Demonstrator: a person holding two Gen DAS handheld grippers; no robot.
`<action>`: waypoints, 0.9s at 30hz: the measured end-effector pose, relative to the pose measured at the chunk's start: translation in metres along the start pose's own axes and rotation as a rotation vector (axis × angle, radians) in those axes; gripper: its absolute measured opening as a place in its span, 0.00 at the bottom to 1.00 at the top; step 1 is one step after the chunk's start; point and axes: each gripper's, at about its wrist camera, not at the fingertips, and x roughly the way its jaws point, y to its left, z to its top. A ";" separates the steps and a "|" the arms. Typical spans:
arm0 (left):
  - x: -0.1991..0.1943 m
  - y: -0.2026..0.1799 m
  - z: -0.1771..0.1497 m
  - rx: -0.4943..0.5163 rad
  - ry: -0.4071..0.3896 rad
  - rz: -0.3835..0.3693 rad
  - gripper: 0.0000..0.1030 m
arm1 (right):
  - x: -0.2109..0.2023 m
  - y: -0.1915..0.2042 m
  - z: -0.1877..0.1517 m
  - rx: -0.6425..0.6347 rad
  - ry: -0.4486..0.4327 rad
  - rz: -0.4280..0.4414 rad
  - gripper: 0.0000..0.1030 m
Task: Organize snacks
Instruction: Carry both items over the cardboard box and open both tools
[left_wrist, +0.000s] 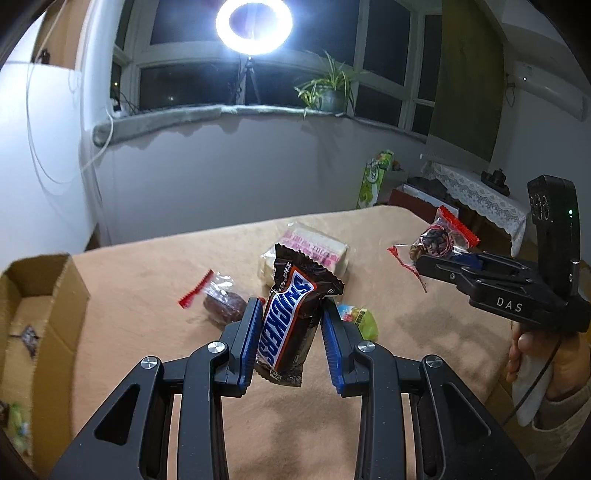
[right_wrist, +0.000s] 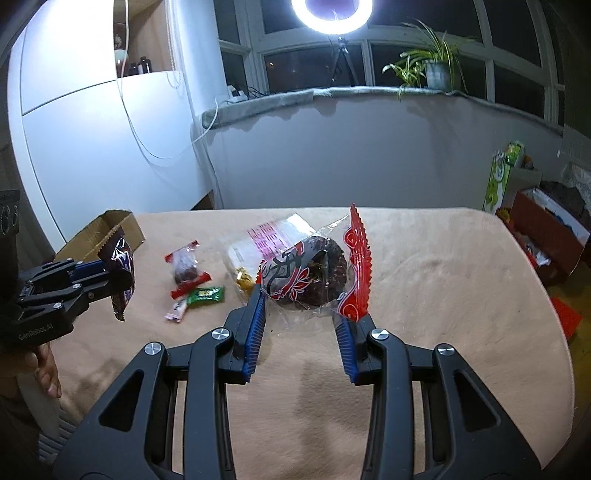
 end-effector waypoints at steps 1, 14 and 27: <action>-0.004 0.000 0.001 0.004 -0.009 0.004 0.30 | -0.003 0.003 0.001 -0.003 -0.005 0.002 0.36; -0.051 0.009 -0.001 0.027 -0.102 0.068 0.30 | -0.011 0.061 0.011 -0.093 -0.018 0.031 0.36; -0.084 0.070 -0.025 -0.061 -0.137 0.157 0.30 | 0.020 0.164 0.021 -0.227 0.009 0.144 0.36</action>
